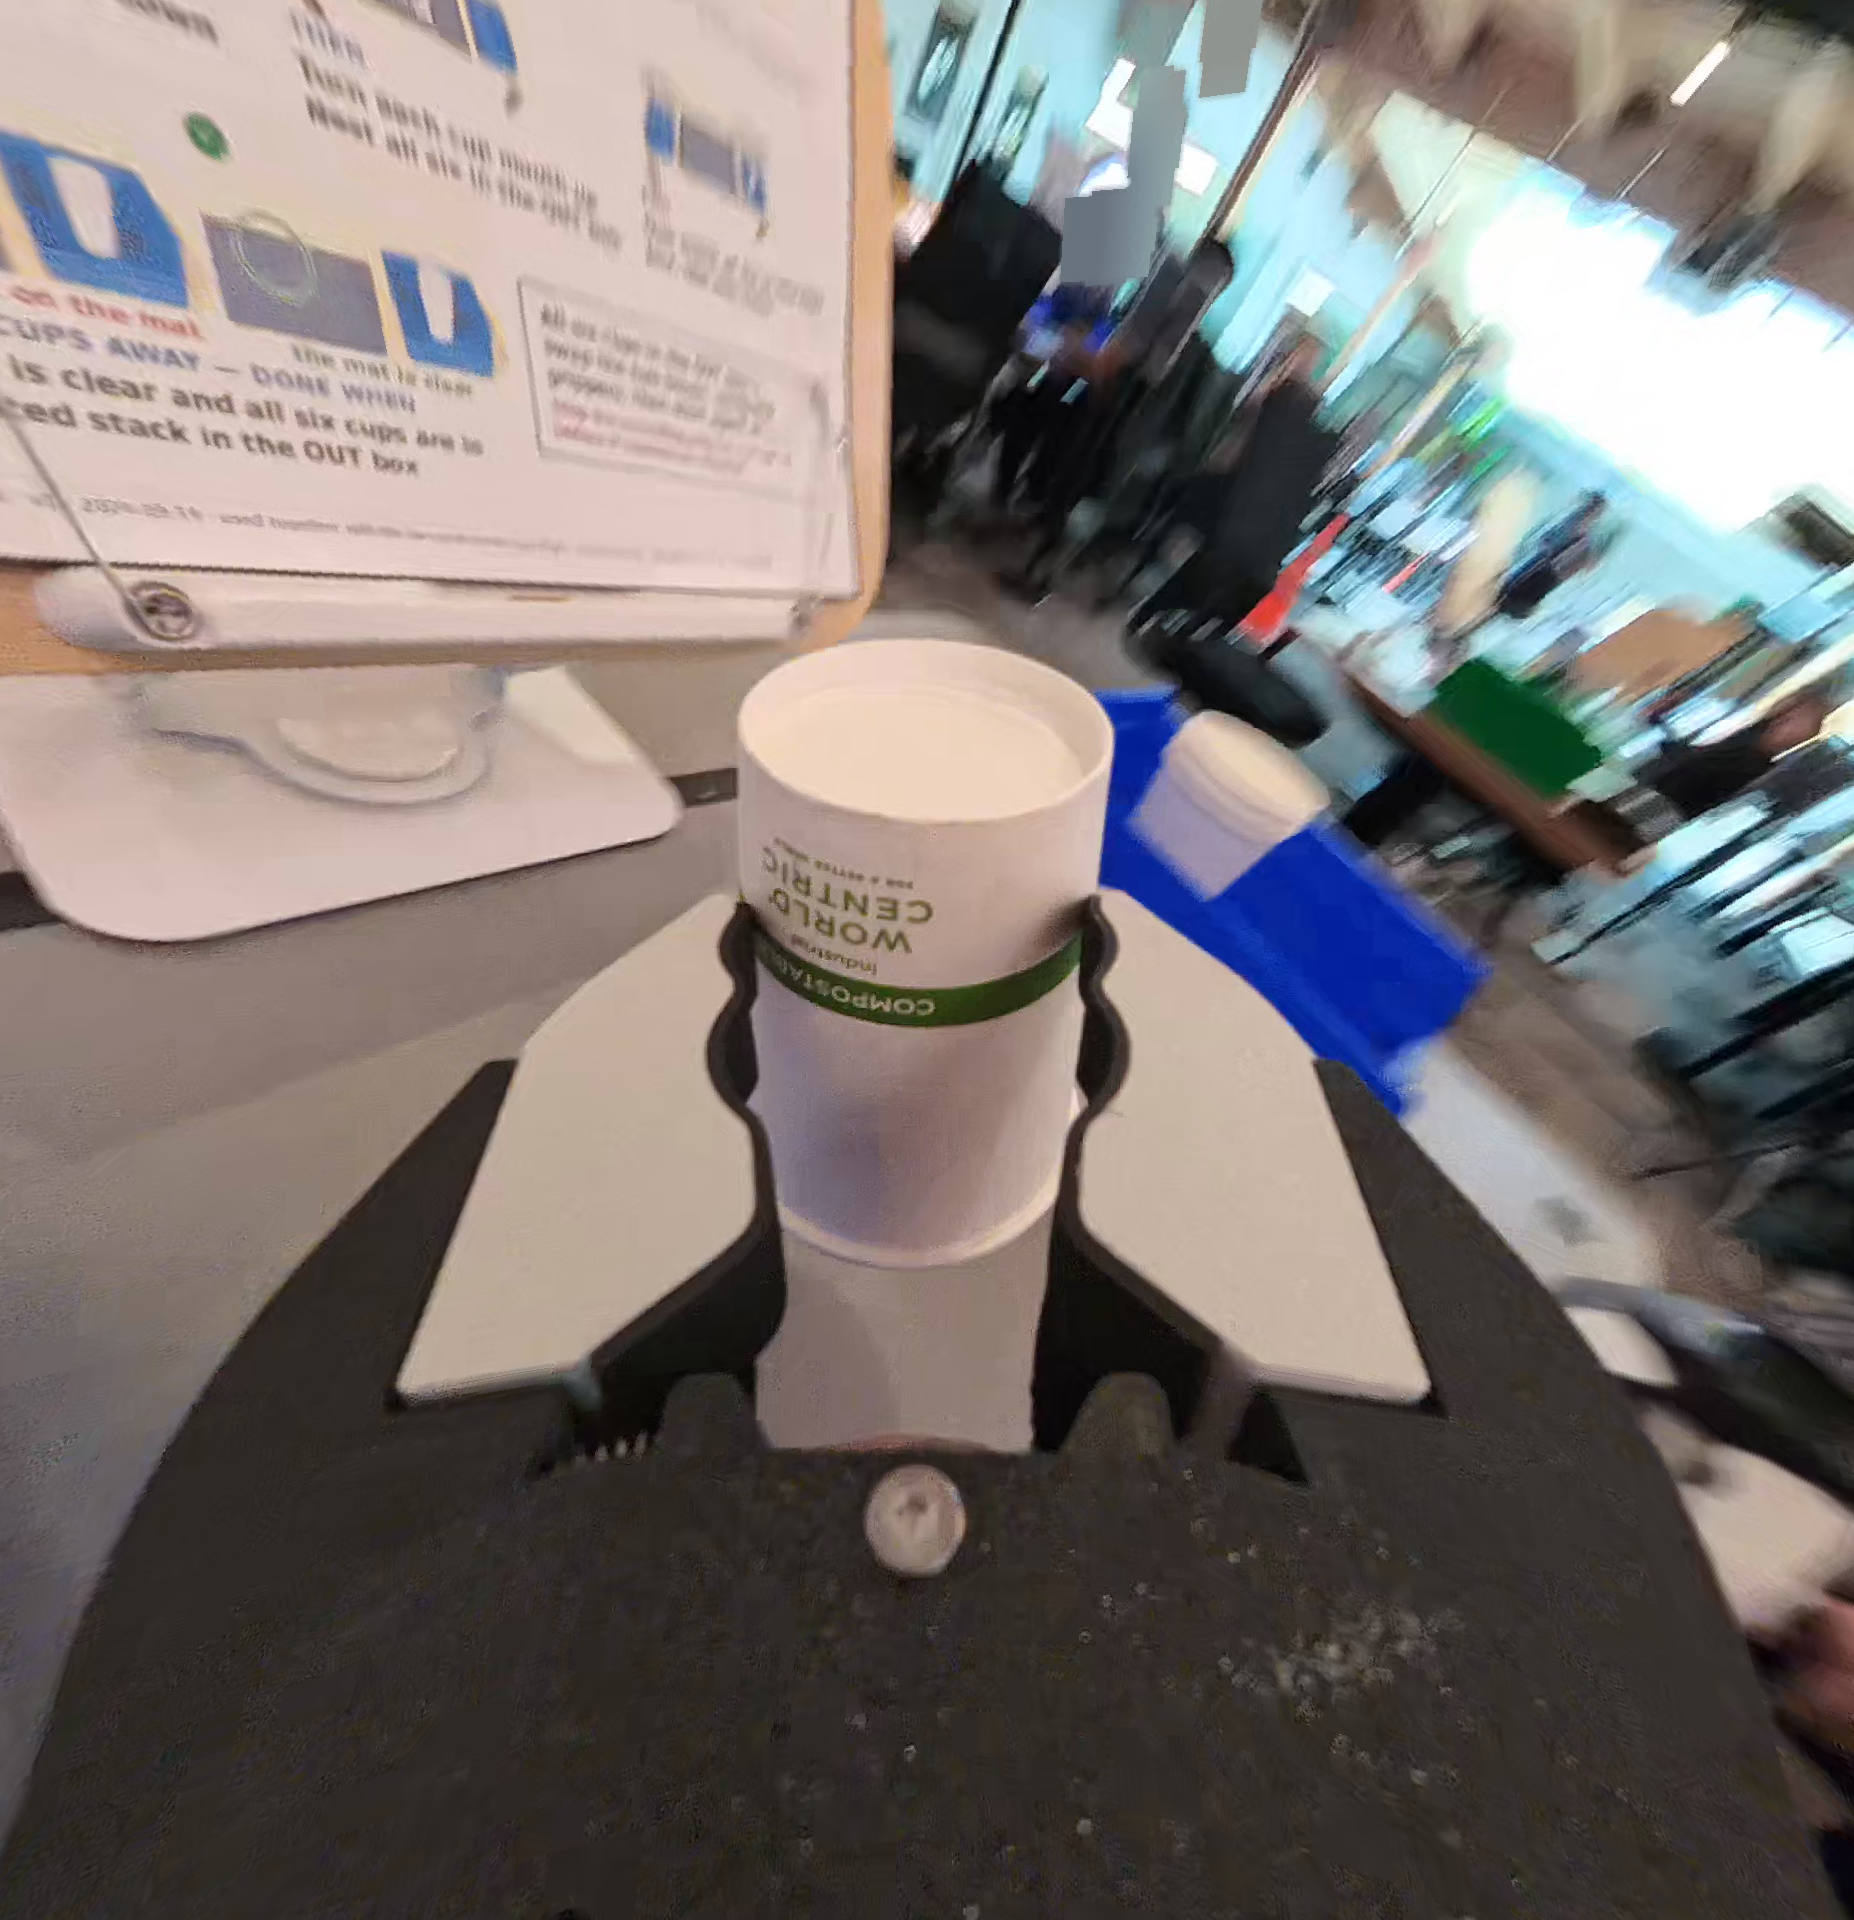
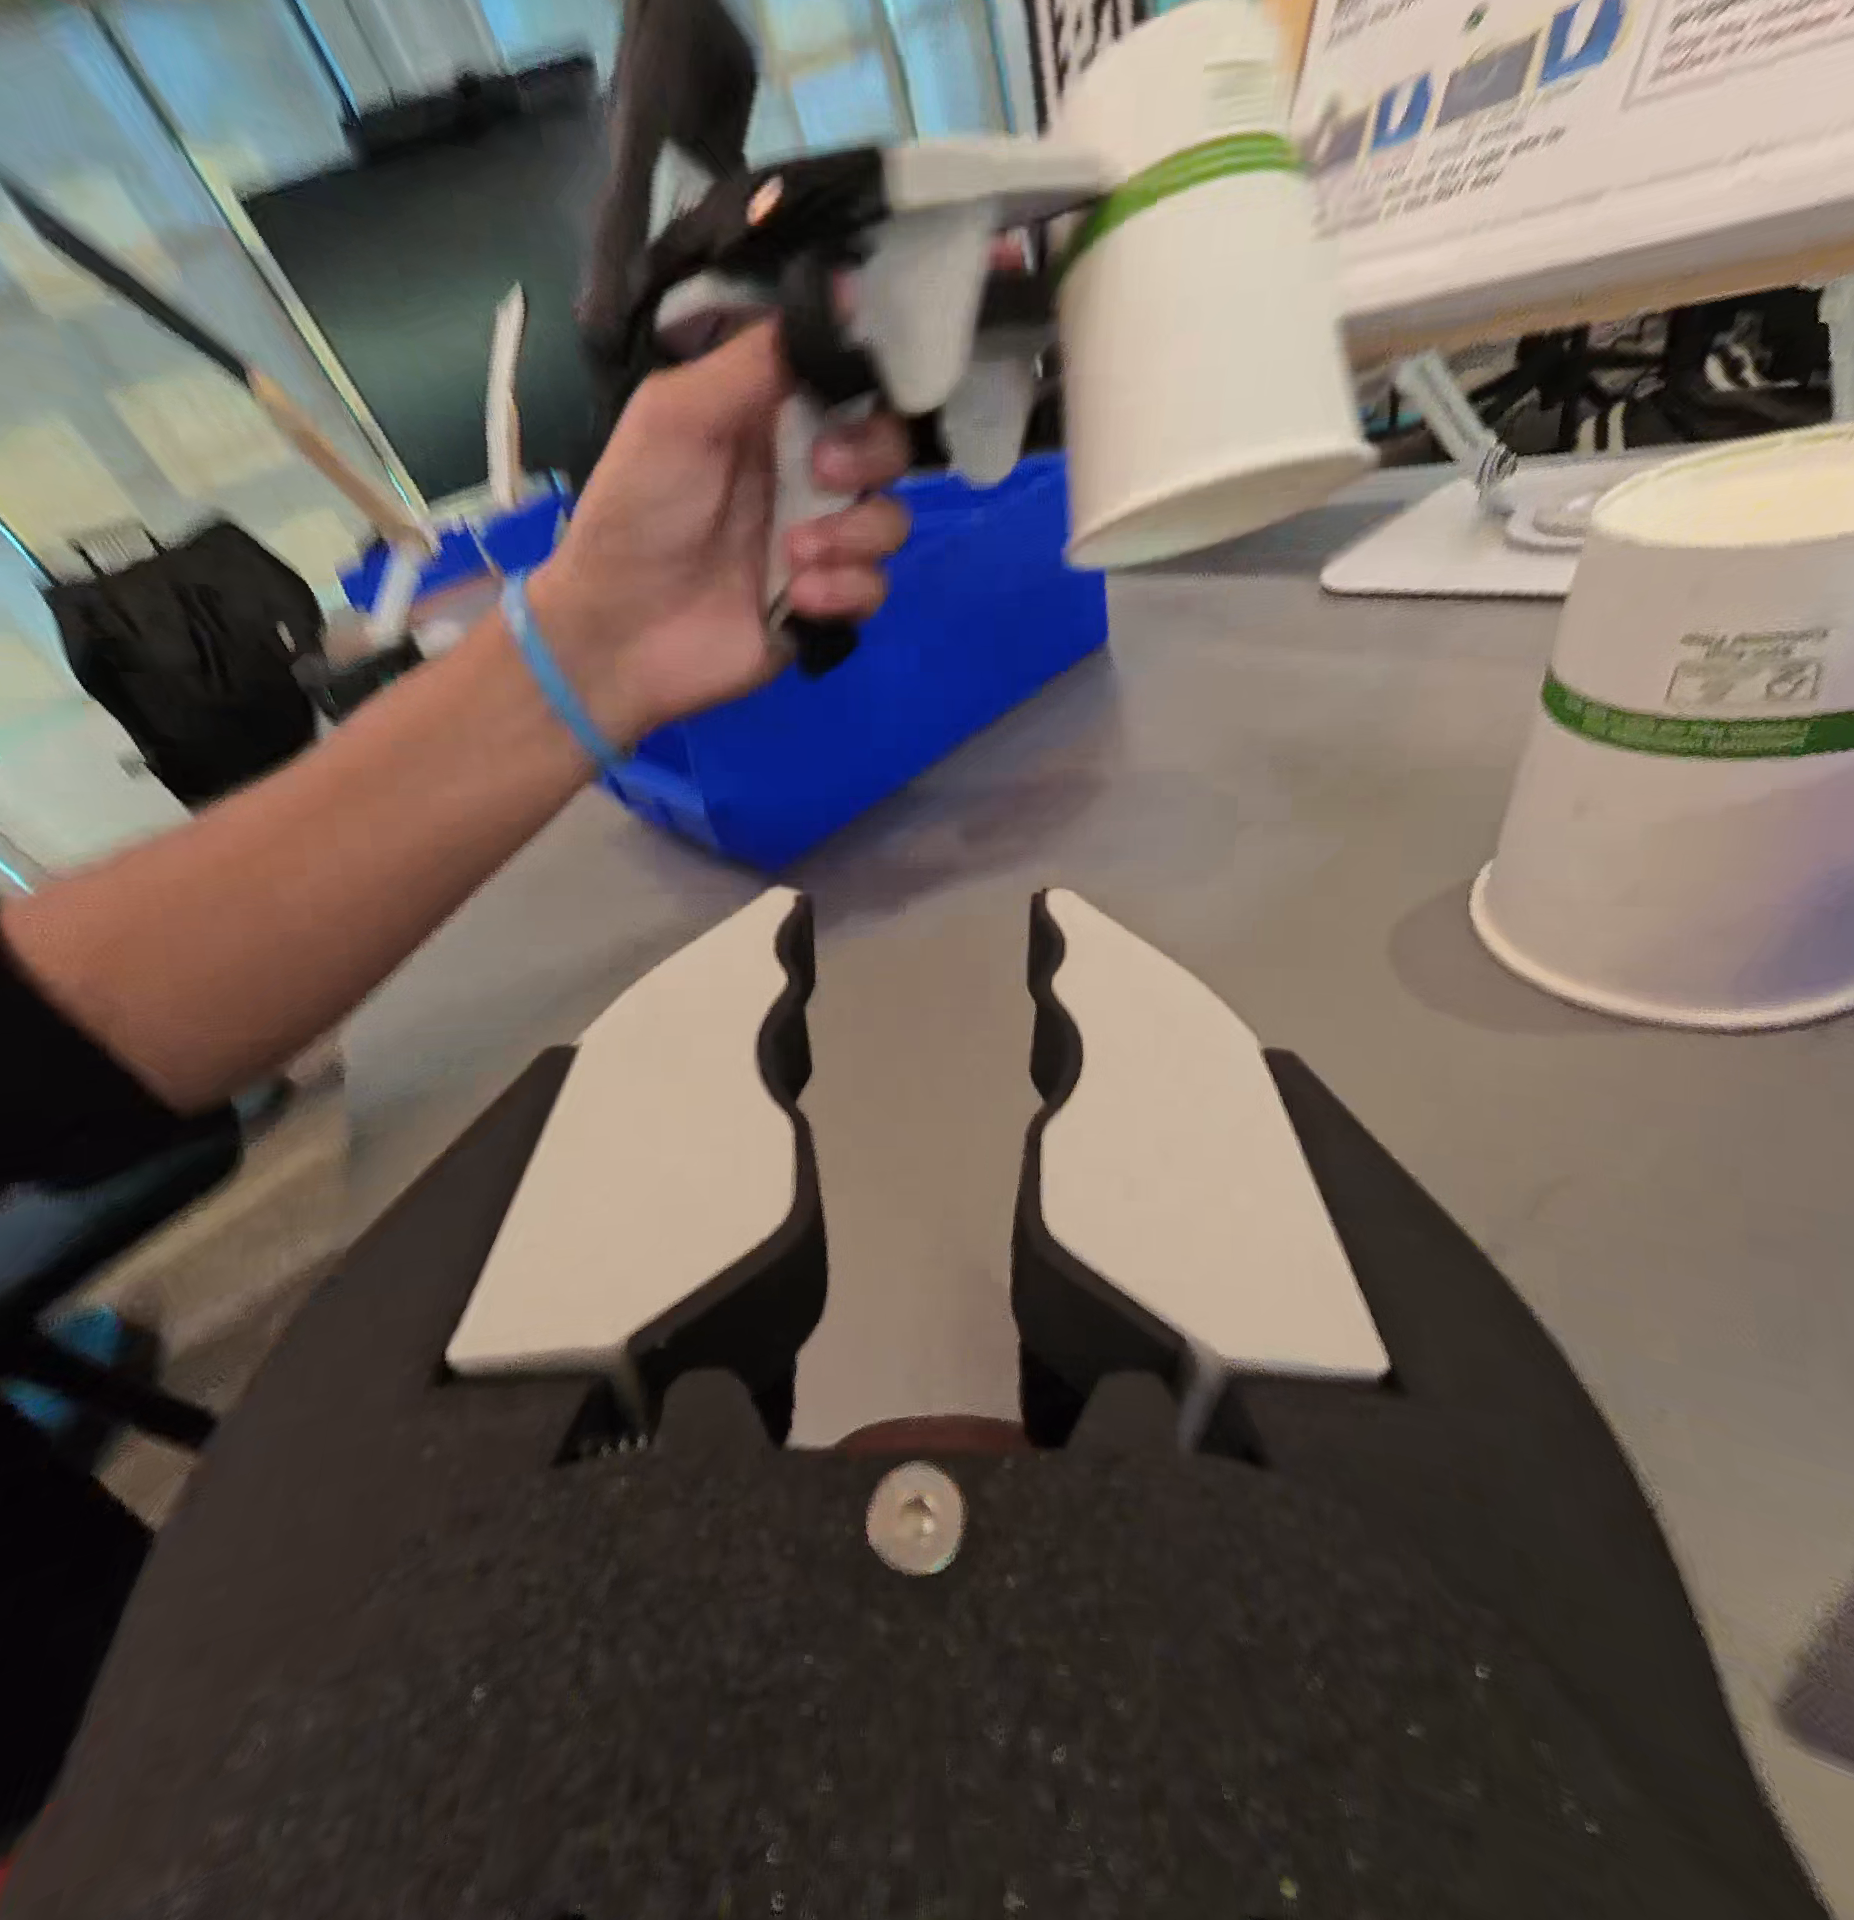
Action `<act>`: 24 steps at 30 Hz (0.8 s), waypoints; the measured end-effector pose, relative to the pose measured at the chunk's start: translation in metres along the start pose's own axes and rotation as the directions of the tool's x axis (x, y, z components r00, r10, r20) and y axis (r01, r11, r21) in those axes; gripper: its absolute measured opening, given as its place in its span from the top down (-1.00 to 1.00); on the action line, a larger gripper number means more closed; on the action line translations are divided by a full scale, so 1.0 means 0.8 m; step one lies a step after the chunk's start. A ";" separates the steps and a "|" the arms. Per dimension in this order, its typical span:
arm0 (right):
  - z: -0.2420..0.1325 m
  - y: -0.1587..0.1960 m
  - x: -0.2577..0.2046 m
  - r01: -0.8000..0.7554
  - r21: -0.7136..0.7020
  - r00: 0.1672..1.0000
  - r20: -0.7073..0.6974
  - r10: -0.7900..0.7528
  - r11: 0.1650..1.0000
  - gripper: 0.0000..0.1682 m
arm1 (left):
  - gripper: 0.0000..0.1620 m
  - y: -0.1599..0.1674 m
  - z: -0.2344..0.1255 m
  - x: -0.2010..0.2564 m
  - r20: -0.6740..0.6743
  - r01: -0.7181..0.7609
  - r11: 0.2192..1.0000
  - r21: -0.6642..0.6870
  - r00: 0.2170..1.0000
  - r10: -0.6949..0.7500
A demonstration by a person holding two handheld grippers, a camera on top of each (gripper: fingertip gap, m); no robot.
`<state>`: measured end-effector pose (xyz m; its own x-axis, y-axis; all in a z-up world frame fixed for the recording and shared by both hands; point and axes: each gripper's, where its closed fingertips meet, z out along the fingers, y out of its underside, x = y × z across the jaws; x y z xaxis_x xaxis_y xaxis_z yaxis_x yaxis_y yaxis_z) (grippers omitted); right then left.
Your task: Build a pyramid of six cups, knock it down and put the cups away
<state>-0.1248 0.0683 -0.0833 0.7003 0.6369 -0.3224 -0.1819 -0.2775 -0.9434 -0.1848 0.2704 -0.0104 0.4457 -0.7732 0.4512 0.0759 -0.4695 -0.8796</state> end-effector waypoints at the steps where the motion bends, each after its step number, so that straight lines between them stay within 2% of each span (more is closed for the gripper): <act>1: 0.008 -0.012 0.003 -0.057 0.044 0.998 0.018 0.057 0.997 0.54 | 0.27 -0.008 -0.017 0.008 -0.052 0.066 0.997 0.042 0.997 -0.064; 3: 0.032 -0.029 0.001 -0.221 0.091 0.971 0.112 0.211 0.971 0.53 | 0.27 -0.017 -0.044 0.022 -0.140 0.167 0.982 0.092 0.978 -0.153; 5: 0.064 -0.045 -0.011 -0.424 0.087 0.878 0.283 0.386 0.901 0.50 | 0.27 -0.019 -0.058 0.034 -0.188 0.207 0.972 0.111 0.965 -0.184; 7: 0.087 -0.070 -0.018 -0.634 0.087 0.713 0.450 0.537 0.768 0.45 | 0.27 -0.017 -0.064 0.048 -0.221 0.215 0.970 0.116 0.957 -0.186; 9: 0.097 -0.099 -0.012 -0.808 0.107 0.523 0.583 0.621 0.580 0.43 | 0.28 -0.013 -0.066 0.057 -0.231 0.210 0.971 0.118 0.956 -0.179; 11: 0.107 -0.105 -0.006 -0.871 0.105 0.434 0.622 0.652 0.480 0.45 | 0.28 -0.010 -0.068 0.064 -0.250 0.220 0.967 0.126 0.951 -0.184; 14: 0.115 -0.109 -0.003 -0.919 0.070 0.325 0.689 0.648 0.387 0.67 | 0.28 -0.002 -0.066 0.069 -0.264 0.230 0.967 0.106 0.944 -0.196; 16: 0.117 -0.113 -0.001 -0.926 0.068 0.306 0.711 0.633 0.371 0.81 | 0.28 0.004 -0.065 0.070 -0.264 0.232 0.968 0.093 0.943 -0.201; 21: 0.110 -0.124 0.001 -0.914 0.094 0.333 0.730 0.597 0.395 0.95 | 0.31 0.009 -0.069 0.067 -0.267 0.239 0.967 0.082 0.941 -0.210; 22: 0.109 -0.126 0.000 -0.906 0.099 0.349 0.725 0.594 0.411 1.00 | 0.39 0.010 -0.070 0.065 -0.257 0.230 0.970 0.082 0.945 -0.202; 23: 0.108 -0.127 0.000 -0.895 0.120 0.380 0.711 0.592 0.430 1.00 | 0.74 0.011 -0.072 0.065 -0.257 0.214 0.973 0.086 0.948 -0.186; 24: 0.107 -0.128 -0.001 -0.884 0.135 0.403 0.705 0.584 0.447 1.00 | 0.91 0.010 -0.075 0.066 -0.271 0.211 0.972 0.098 0.946 -0.178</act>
<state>-0.1655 0.1574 0.0068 -0.3106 0.6014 -0.7361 -0.7939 -0.5900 -0.1470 -0.2138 0.2003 0.0154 0.1668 -0.7632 0.6242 0.2557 -0.5779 -0.7750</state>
